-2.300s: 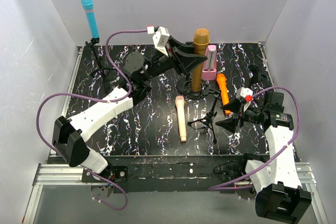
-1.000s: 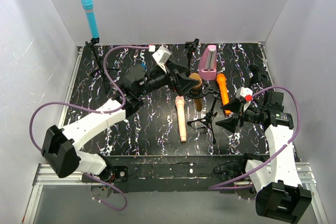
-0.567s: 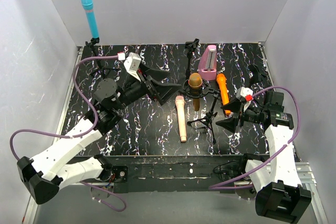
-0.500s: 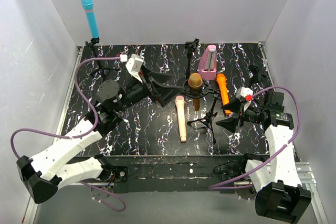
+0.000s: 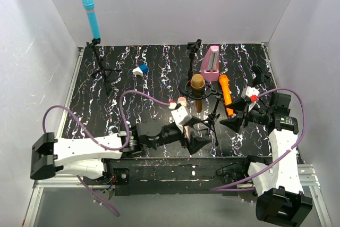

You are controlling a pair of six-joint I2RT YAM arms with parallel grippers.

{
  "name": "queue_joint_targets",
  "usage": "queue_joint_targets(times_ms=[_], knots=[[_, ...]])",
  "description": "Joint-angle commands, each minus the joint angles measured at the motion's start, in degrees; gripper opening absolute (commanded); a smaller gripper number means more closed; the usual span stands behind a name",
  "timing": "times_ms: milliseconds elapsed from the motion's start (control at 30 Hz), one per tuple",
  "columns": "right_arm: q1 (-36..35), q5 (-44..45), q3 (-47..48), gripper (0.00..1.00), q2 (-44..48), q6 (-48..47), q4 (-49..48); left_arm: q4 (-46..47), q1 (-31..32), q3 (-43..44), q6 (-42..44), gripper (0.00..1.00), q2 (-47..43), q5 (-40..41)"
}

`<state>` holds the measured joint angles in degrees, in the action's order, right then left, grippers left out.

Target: Attach the microphones to the stand

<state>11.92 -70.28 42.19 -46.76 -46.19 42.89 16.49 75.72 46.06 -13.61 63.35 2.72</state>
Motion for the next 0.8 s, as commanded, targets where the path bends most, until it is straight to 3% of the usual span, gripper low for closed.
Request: queue_joint_targets(times_ms=[0, 333, 633, 767], knots=[[0.7, 0.8, -0.6, 0.85, 1.0, 3.6, -3.9, 15.2, 1.0, -2.6, 6.0, 0.85, 6.4, 7.2], [2.0, 5.0, -1.6, 0.84, 2.2, 10.3, -9.9, 26.2, 2.8, 1.0, 11.5, 0.63, 19.8, 19.5], [2.3, 5.0, -1.3, 0.84, 2.2, 10.9, -10.1, 32.7, 4.1, 3.4, 15.9, 0.56, 26.2, 27.8], [2.5, 4.9, -1.2, 0.84, 2.2, 11.0, -10.0, 36.9, 4.3, 4.9, 18.1, 0.47, 30.0, 31.0]])
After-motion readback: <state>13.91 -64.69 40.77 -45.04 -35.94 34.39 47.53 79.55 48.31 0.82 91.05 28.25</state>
